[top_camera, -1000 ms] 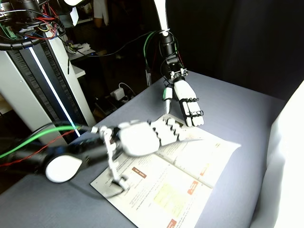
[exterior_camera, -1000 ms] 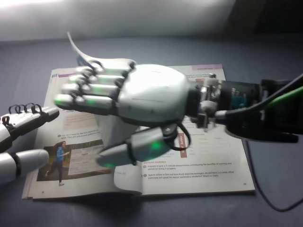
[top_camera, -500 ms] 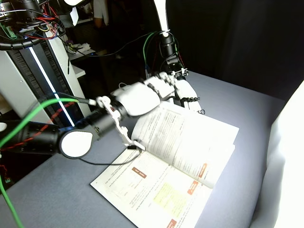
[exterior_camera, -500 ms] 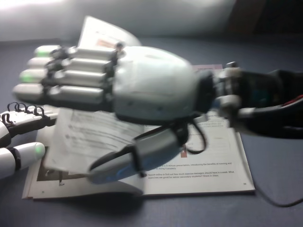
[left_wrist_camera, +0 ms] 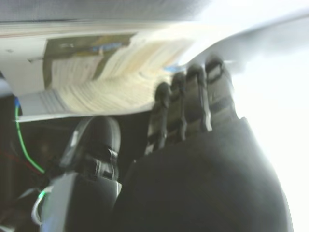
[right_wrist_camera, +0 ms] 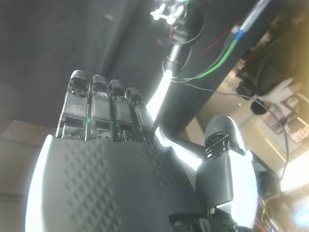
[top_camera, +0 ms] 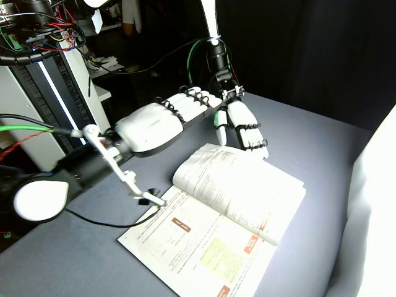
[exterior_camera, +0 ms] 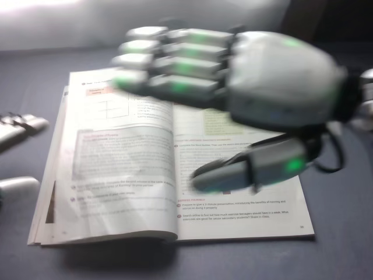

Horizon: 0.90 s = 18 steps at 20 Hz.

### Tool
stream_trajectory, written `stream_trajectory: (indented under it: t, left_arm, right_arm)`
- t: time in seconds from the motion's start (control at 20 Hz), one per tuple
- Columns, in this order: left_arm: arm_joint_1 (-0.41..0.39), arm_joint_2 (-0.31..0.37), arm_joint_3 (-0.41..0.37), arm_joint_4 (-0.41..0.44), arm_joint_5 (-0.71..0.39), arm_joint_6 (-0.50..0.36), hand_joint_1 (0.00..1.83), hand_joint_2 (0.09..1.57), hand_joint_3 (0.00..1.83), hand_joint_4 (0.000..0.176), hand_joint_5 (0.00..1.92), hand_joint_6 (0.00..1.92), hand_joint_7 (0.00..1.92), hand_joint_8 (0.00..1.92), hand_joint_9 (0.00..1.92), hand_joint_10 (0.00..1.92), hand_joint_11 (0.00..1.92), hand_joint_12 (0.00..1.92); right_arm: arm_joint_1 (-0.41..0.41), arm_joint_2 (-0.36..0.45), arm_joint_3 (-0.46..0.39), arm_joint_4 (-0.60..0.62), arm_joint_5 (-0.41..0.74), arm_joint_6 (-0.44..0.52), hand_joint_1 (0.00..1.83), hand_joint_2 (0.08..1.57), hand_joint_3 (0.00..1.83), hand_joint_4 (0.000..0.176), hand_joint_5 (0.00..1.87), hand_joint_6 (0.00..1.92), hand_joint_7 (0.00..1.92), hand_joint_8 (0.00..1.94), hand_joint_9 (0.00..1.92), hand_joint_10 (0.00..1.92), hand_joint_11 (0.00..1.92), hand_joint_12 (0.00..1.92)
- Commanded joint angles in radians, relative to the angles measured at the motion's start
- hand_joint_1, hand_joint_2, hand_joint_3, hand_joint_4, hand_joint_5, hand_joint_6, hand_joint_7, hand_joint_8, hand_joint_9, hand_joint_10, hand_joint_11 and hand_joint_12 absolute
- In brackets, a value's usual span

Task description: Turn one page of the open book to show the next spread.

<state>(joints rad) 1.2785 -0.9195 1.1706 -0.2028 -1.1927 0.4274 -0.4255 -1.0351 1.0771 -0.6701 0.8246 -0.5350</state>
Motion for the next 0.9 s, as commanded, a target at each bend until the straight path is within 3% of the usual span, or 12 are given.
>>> stream_trajectory:
  t: [0.0, 0.05, 0.1, 0.2, 0.25, 0.4, 0.45, 0.5, 0.6, 0.65, 0.85]
  left_arm:
    - [-0.002, 0.01, -0.005, -0.023, -0.158, 0.004, 0.26, 1.36, 0.01, 0.0, 0.05, 0.01, 0.0, 0.0, 0.0, 0.0, 0.0, 0.0]
    - [0.0, 0.019, -0.01, -0.025, -0.171, 0.008, 0.26, 1.36, 0.01, 0.0, 0.05, 0.01, 0.0, 0.0, 0.0, 0.0, 0.0, 0.0]
    - [0.0, 0.027, -0.014, -0.018, -0.182, 0.013, 0.29, 1.35, 0.0, 0.0, 0.01, 0.0, 0.0, 0.0, 0.0, 0.0, 0.0, 0.0]
    - [-0.006, 0.027, -0.013, -0.004, -0.192, 0.013, 0.32, 1.34, 0.0, 0.0, 0.0, 0.0, 0.0, 0.0, 0.0, 0.0, 0.0, 0.0]
    - [-0.02, 0.023, -0.009, 0.013, -0.194, 0.013, 0.35, 1.33, 0.0, 0.0, 0.0, 0.0, 0.0, 0.0, 0.0, 0.0, 0.0, 0.0]
    - [-0.078, -0.004, 0.01, 0.062, -0.181, 0.01, 0.24, 1.32, 0.0, 0.0, 0.0, 0.0, 0.0, 0.0, 0.0, 0.0, 0.0, 0.0]
    - [-0.102, -0.016, 0.02, 0.077, -0.173, 0.004, 0.21, 1.32, 0.0, 0.007, 0.0, 0.0, 0.0, 0.0, 0.0, 0.0, 0.0, 0.0]
    - [-0.132, -0.032, 0.034, 0.097, -0.167, -0.008, 0.19, 1.3, 0.0, 0.044, 0.0, 0.0, 0.0, 0.0, 0.0, 0.0, 0.0, 0.0]
    - [-0.173, -0.053, 0.045, 0.129, -0.158, -0.019, 0.18, 1.3, 0.0, 0.035, 0.0, 0.0, 0.0, 0.0, 0.0, 0.0, 0.0, 0.0]
    - [-0.178, -0.061, 0.047, 0.128, -0.169, -0.023, 0.25, 1.31, 0.0, 0.0, 0.0, 0.0, 0.0, 0.0, 0.0, 0.0, 0.0, 0.0]
    - [-0.183, -0.102, 0.063, 0.081, -0.248, -0.053, 0.23, 1.3, 0.0, 0.0, 0.0, 0.0, 0.0, 0.0, 0.0, 0.0, 0.0, 0.0]
  right_arm:
    - [0.002, 0.01, -0.015, 0.06, 0.068, -0.017, 0.17, 1.15, 0.0, 0.003, 0.0, 0.0, 0.0, 0.0, 0.0, 0.0, 0.0, 0.0]
    - [-0.016, 0.043, -0.028, 0.081, 0.047, -0.037, 0.17, 1.15, 0.0, 0.003, 0.0, 0.0, 0.0, 0.0, 0.0, 0.0, 0.0, 0.0]
    - [-0.048, 0.079, -0.04, 0.12, 0.017, -0.063, 0.06, 1.17, 0.01, 0.027, 0.0, 0.0, 0.0, 0.0, 0.0, 0.0, 0.0, 0.0]
    - [-0.093, 0.116, -0.052, 0.175, -0.011, -0.092, 0.04, 1.19, 0.01, 0.021, 0.0, 0.0, 0.0, 0.0, 0.0, 0.0, 0.0, 0.0]
    - [-0.127, 0.136, -0.059, 0.22, -0.028, -0.118, 0.06, 1.19, 0.01, 0.004, 0.0, 0.0, 0.0, 0.0, 0.0, 0.0, 0.0, 0.0]
    - [-0.197, 0.166, -0.068, 0.333, -0.039, -0.171, 0.02, 1.21, 0.01, 0.0, 0.0, 0.0, 0.0, 0.0, 0.0, 0.0, 0.0, 0.0]
    - [-0.215, 0.175, -0.072, 0.364, -0.038, -0.19, 0.0, 1.23, 0.02, 0.0, 0.0, 0.0, 0.0, 0.0, 0.0, 0.0, 0.0, 0.0]
    - [-0.237, 0.188, -0.083, 0.406, -0.038, -0.226, 0.0, 1.24, 0.02, 0.0, 0.0, 0.0, 0.0, 0.0, 0.0, 0.0, 0.0, 0.0]
    - [-0.261, 0.209, -0.098, 0.451, -0.027, -0.26, 0.0, 1.23, 0.02, 0.0, 0.0, 0.0, 0.0, 0.0, 0.0, 0.0, 0.0, 0.0]
    - [-0.266, 0.215, -0.102, 0.465, -0.023, -0.269, 0.0, 1.23, 0.02, 0.0, 0.0, 0.0, 0.0, 0.0, 0.0, 0.0, 0.0, 0.0]
    - [-0.294, 0.249, -0.128, 0.548, 0.005, -0.336, 0.03, 1.21, 0.01, 0.0, 0.0, 0.0, 0.0, 0.0, 0.0, 0.0, 0.0, 0.0]
